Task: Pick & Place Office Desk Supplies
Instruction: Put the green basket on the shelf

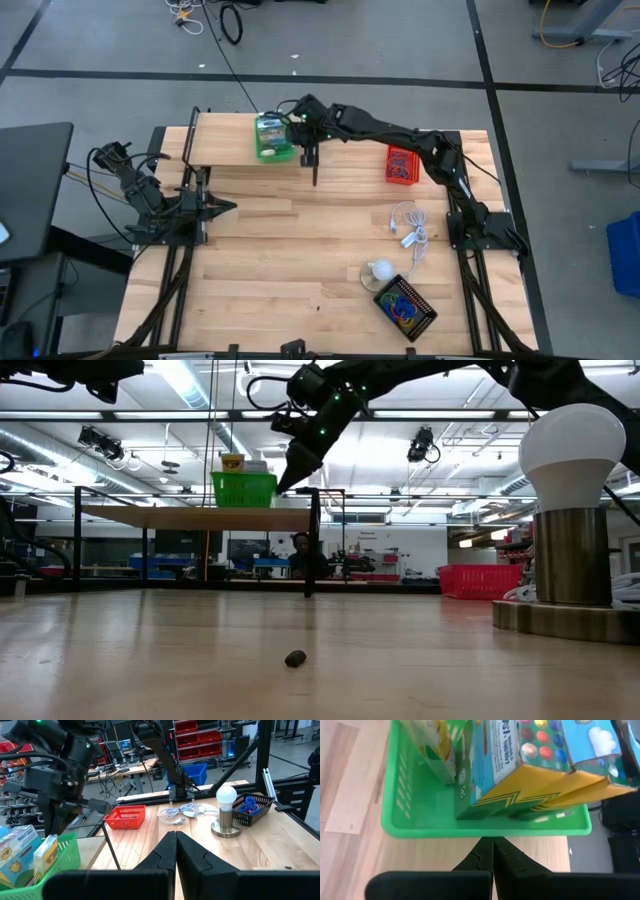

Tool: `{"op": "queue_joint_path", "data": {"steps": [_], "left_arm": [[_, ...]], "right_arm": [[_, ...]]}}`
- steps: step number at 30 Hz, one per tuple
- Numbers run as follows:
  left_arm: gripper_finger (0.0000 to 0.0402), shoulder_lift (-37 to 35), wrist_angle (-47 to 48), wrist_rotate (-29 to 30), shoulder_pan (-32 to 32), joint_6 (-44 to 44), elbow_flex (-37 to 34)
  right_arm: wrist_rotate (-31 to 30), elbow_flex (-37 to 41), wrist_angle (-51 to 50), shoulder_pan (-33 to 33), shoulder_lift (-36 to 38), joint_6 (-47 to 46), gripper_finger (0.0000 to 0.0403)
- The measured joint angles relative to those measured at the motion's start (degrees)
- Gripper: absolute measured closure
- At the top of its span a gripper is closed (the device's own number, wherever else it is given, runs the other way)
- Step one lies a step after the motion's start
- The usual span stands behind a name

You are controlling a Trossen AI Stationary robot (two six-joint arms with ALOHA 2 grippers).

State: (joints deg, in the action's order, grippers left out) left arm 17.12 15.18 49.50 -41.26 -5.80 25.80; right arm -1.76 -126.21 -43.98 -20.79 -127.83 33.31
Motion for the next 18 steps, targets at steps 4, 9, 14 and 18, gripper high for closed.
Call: {"op": "queue_joint_path", "data": {"steps": [4, 9, 14, 18], "left_arm": [[0.0392, 0.0, -0.2, 0.0, 0.0, 0.0, 0.0], [0.0392, 0.0, -0.5, 0.0, 0.0, 0.0, 0.0], [0.0392, 0.0, -0.5, 0.0, 0.0, 0.0, 0.0], [0.0392, 0.0, -0.5, 0.0, 0.0, 0.4, 0.0]], "right_arm": [[0.2, 0.0, 0.4, 0.1, 0.0, 0.8, 0.0403], [0.6, 0.0, 1.4, -0.3, -0.5, 0.7, 0.0403], [3.5, 0.0, 3.0, -0.7, -1.7, 0.6, 0.0403], [5.9, 0.0, 5.8, -0.6, -2.3, 1.1, 0.0403]]}}
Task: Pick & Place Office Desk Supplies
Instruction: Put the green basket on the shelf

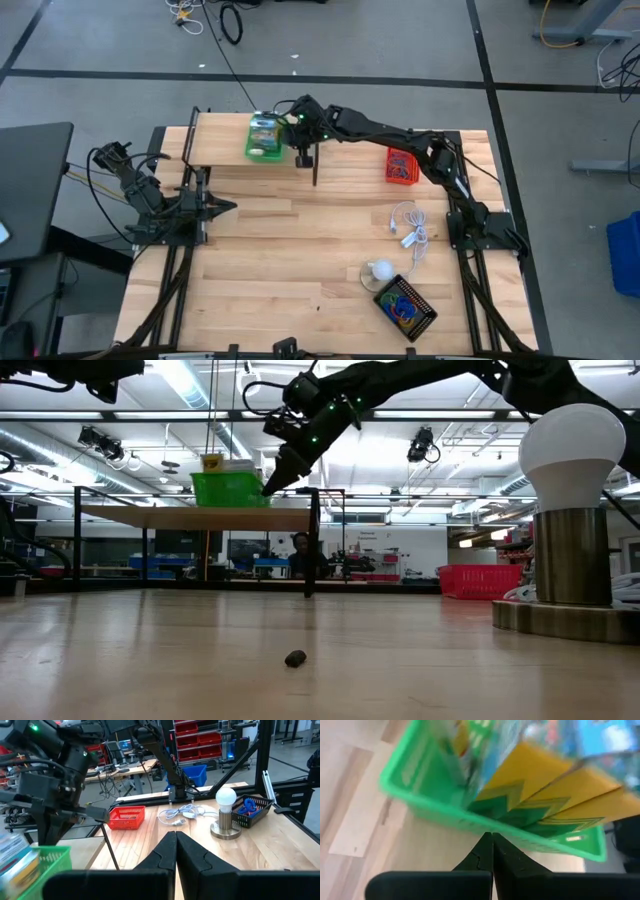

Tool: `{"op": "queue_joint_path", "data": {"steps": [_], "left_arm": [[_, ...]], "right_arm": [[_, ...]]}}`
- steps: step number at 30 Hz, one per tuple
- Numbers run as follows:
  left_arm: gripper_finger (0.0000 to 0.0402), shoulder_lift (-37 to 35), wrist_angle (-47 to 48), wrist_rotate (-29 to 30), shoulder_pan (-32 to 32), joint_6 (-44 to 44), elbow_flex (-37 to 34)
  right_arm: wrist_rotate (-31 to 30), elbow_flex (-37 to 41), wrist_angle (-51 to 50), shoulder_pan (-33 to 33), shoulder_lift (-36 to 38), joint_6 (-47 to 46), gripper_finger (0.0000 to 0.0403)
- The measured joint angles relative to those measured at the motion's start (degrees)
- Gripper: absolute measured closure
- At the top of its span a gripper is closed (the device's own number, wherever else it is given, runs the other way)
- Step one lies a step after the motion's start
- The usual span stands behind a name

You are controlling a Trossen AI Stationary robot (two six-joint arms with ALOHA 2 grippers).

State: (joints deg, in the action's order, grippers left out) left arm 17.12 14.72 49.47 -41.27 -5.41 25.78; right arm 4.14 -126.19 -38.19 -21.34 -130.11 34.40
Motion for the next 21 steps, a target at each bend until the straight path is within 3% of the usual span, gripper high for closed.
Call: {"op": "queue_joint_path", "data": {"steps": [8, 15, 21], "left_arm": [[0.0392, 0.0, 0.1, 0.0, 0.0, -0.3, 0.0], [0.0392, 0.0, 0.1, 0.0, 0.0, -0.4, 0.0], [0.0392, 0.0, 0.1, 0.0, 0.0, -0.4, 0.0]], "right_arm": [[3.2, 0.0, 2.9, 0.0, -0.5, 1.0, 0.0403], [-0.2, 0.0, 1.9, -0.4, -0.5, 0.5, 0.0403], [3.8, 0.0, 5.1, -0.3, -0.5, 0.8, 0.0403]]}}
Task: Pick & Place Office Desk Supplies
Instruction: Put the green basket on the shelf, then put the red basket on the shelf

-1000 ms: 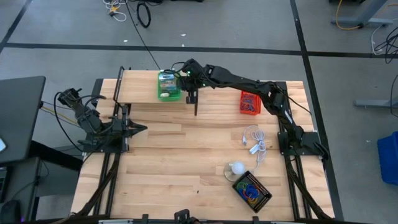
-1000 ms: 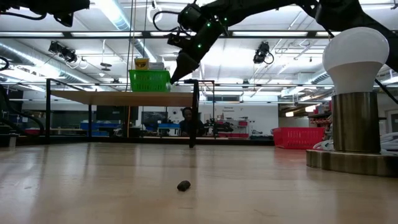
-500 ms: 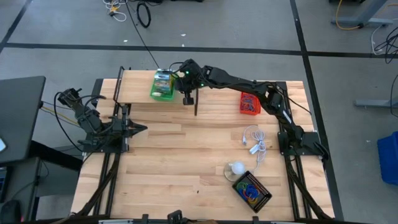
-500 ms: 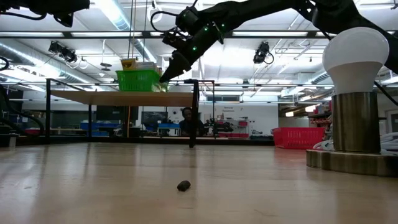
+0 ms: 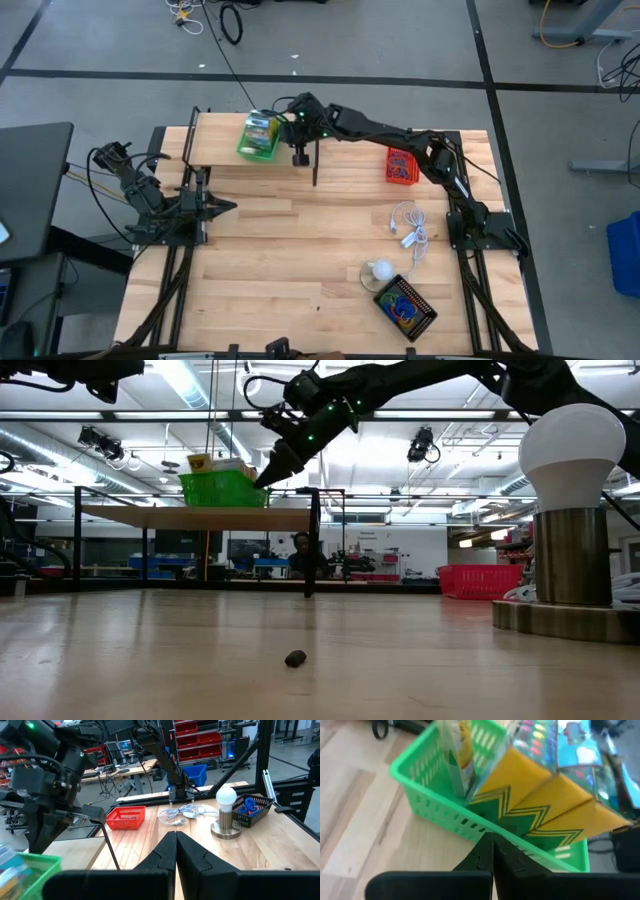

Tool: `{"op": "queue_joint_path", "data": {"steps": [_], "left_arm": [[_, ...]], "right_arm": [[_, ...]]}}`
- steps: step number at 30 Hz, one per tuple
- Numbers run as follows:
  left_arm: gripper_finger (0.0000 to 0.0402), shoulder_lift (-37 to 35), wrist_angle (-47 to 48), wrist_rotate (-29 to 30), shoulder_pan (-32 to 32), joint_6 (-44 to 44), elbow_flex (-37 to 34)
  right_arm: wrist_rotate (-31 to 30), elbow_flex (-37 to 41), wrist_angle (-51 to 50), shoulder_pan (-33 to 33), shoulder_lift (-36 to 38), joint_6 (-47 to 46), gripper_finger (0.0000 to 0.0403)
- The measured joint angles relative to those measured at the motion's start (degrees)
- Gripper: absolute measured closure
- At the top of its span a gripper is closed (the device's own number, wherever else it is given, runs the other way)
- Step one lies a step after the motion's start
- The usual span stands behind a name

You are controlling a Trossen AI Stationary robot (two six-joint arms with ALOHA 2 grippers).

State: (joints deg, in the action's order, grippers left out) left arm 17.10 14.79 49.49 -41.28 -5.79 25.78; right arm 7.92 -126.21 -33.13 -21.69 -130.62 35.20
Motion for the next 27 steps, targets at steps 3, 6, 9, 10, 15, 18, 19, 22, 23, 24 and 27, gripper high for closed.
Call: {"op": "queue_joint_path", "data": {"steps": [3, 6, 9, 10, 15, 18, 19, 22, 23, 24, 27], "left_arm": [[0.0392, 0.0, 0.0, 0.0, 0.0, 0.2, 0.0], [0.0392, 0.0, 0.0, 0.0, 0.0, 0.2, 0.0], [0.0392, 0.0, 0.0, 0.0, 0.0, 0.2, 0.0], [0.0392, 0.0, 0.0, 0.0, 0.0, 0.2, 0.0], [0.0392, 0.0, 0.0, 0.0, 0.0, 0.2, 0.0], [0.0392, 0.0, 0.0, 0.0, 0.0, -0.1, 0.0], [0.0392, 0.0, 0.1, 0.0, 0.0, -0.1, 0.0], [0.0392, 0.0, 0.5, 0.0, 0.0, -0.1, 0.0], [0.0392, 0.0, 0.6, 0.0, 0.0, -0.1, 0.0], [0.0392, 0.0, 0.6, 0.0, 0.0, -0.1, 0.0], [0.0392, 0.0, 0.6, 0.0, 0.0, -0.1, 0.0]], "right_arm": [[1.0, 0.0, 1.6, 0.1, 0.0, 0.0, 0.0403], [0.8, 0.0, 1.2, 0.1, 0.0, -0.1, 0.0403], [-3.0, 0.0, -2.7, 0.2, 0.0, -0.3, 0.0403], [-4.9, 0.0, -4.7, 0.3, 0.0, -0.3, 0.0403], [-15.0, 0.0, -16.5, 1.7, 0.4, -0.4, 0.0403], [-21.1, 0.0, -22.8, 3.9, 2.2, 0.5, 0.0403], [-23.1, 0.0, -24.4, 4.8, 3.0, 1.0, 0.0403], [-29.1, 0.0, -29.1, 7.7, 6.4, 2.7, 0.0403], [-30.5, 0.0, -30.5, 8.6, 7.8, 2.8, 0.0403], [-31.7, 0.0, -32.1, 9.4, 9.1, 2.8, 0.0403], [-31.8, -0.1, -38.6, 10.9, 13.1, -0.1, 0.0403]]}}
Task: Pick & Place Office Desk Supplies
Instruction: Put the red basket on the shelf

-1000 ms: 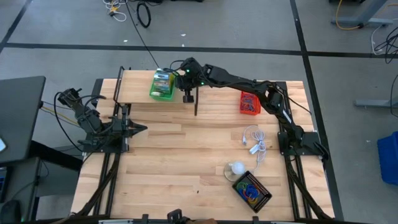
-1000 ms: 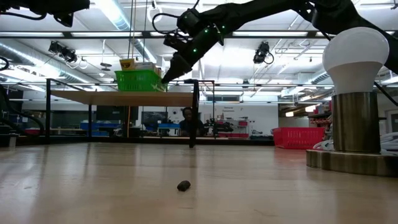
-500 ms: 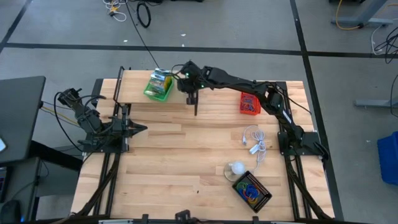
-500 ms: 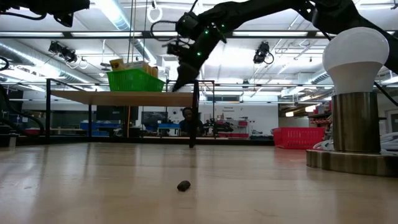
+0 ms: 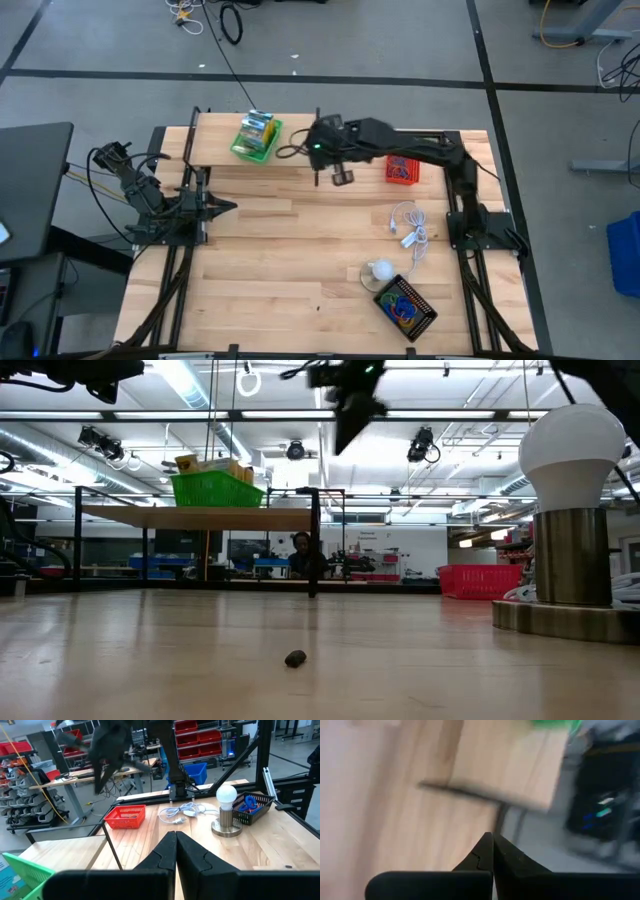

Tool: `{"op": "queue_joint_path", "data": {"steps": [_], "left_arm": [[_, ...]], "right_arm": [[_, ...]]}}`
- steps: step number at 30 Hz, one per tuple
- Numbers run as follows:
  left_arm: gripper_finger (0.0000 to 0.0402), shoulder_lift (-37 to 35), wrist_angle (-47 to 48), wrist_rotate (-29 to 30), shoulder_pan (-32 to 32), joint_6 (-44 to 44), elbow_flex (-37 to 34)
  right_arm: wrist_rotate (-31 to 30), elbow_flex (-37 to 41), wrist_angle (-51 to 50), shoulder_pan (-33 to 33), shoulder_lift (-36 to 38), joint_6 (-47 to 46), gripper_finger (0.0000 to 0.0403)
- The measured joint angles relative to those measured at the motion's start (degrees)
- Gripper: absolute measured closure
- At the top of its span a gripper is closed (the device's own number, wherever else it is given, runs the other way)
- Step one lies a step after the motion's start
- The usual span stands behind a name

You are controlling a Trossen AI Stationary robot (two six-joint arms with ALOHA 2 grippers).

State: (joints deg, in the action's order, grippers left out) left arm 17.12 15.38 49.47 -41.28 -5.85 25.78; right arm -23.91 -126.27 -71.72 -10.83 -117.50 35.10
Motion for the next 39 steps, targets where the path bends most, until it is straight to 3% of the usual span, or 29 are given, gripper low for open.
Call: {"op": "queue_joint_path", "data": {"steps": [2, 6, 10, 17, 24, 39], "left_arm": [[0.0392, 0.0, 0.0, 0.0, 0.0, 0.0, 0.0], [0.0392, 0.0, 0.0, 0.0, 0.0, 0.0, 0.0], [0.0392, 0.0, 0.0, 0.0, 0.0, 0.0, 0.0], [0.0392, 0.0, 0.2, -0.4, 0.0, 0.3, 0.0], [0.0392, 0.0, 0.3, -0.4, 0.0, 0.0, 0.0], [0.0392, 0.0, 1.6, -0.4, 0.0, 0.9, 0.0]], "right_arm": [[3.9, 0.0, -6.7, -1.0, 2.4, -4.8, 0.0403], [17.7, 0.0, -19.2, -5.8, 4.2, -14.1, 0.0403], [22.4, 5.3, -18.1, -9.3, 5.4, -15.2, 0.0386], [12.2, 21.7, -18.3, -16.1, 5.4, -15.4, 0.0293], [13.0, 35.4, -17.1, -21.4, 5.4, -14.6, 0.0204], [22.8, 38.0, -6.0, -24.1, 5.4, -8.7, 0.0215]]}}
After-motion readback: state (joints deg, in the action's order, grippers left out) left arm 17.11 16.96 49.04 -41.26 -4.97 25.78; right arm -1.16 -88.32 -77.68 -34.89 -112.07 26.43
